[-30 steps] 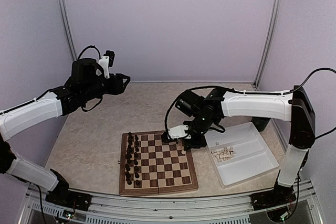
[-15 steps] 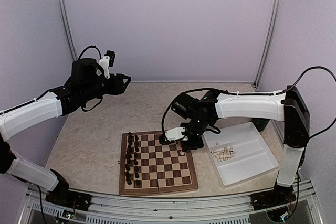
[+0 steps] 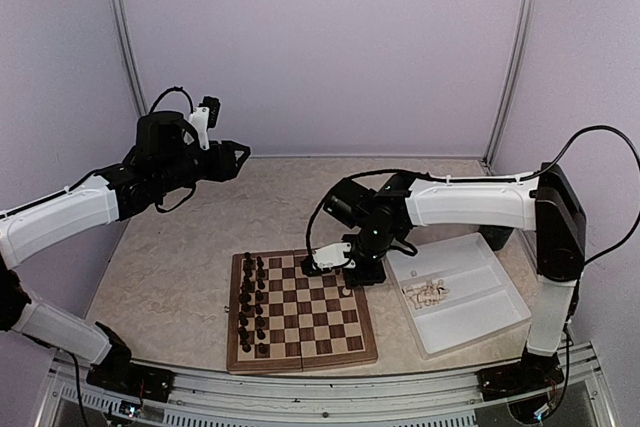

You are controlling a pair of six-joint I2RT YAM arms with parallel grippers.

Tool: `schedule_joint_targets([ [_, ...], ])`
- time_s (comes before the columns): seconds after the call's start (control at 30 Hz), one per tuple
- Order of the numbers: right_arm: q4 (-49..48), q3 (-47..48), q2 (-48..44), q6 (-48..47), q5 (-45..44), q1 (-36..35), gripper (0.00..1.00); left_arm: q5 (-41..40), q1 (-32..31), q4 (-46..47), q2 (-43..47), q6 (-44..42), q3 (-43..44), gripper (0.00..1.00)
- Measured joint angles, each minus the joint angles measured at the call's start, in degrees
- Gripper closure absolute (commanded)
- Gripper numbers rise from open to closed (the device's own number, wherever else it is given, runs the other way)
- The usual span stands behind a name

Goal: Set up the chess pieces on the board

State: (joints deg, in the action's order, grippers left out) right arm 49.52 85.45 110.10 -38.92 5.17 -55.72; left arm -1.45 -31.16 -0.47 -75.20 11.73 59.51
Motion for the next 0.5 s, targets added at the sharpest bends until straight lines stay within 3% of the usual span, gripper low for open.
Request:
schedule_joint_targets([
  [0.5,-0.02,0.33,0.28,0.68,0.17,-0.09,0.76,0.37,0.0,0.0,0.0,-0.02,0.0,0.44],
])
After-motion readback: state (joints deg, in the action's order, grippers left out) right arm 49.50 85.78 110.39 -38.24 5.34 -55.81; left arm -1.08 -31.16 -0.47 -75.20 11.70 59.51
